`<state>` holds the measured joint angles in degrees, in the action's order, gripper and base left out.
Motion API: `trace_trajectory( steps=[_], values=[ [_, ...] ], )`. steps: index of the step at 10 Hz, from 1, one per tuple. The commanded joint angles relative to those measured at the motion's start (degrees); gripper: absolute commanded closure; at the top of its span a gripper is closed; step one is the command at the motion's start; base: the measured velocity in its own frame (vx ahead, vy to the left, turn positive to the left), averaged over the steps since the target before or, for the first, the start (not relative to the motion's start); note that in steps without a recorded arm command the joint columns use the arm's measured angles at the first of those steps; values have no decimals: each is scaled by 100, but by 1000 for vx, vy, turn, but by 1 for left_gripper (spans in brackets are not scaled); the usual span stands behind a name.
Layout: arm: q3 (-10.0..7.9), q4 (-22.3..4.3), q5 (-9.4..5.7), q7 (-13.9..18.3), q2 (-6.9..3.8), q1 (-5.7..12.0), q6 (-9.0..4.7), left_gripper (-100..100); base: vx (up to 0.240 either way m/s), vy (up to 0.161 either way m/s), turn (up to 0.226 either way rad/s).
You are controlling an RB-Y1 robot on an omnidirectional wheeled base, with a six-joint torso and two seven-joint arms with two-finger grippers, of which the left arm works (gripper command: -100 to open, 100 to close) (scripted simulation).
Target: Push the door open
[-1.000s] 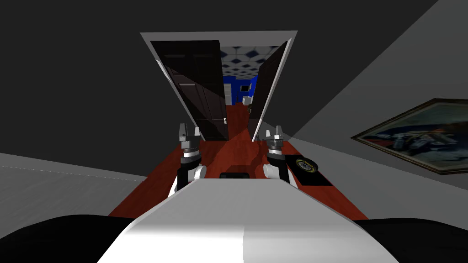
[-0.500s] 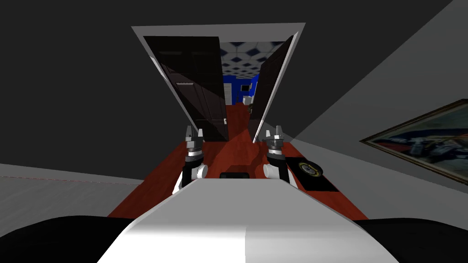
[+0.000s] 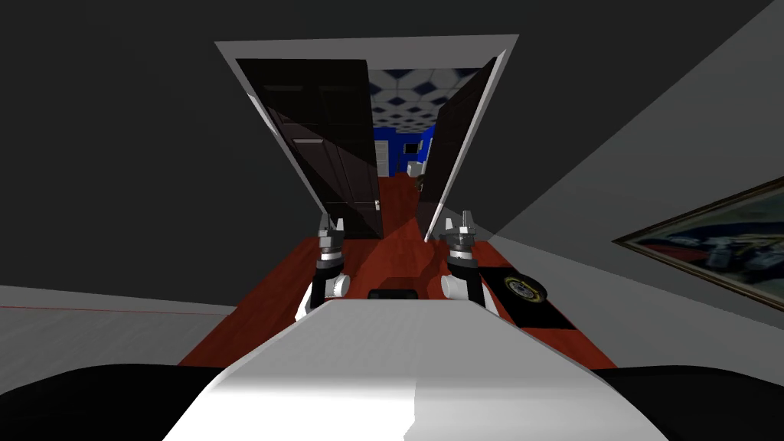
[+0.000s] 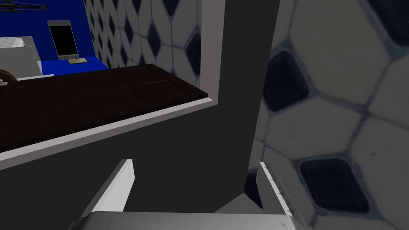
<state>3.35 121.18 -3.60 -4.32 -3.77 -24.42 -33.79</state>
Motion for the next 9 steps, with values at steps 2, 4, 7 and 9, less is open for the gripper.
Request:
trace_trajectory(
  steps=[2, 4, 7, 9],
  values=[
    [17, -299, 23, 26, -16, 107, -40, -100, 94, 0, 9],
    [15, -549, 33, 55, -38, 204, -74, -100, 104, 6, 9],
    [11, -974, 51, 104, -68, 369, -133, -100, 97, -6, 11],
    [8, -1262, 63, 138, -88, 481, -173, -100, 94, -5, 11]
  ],
)
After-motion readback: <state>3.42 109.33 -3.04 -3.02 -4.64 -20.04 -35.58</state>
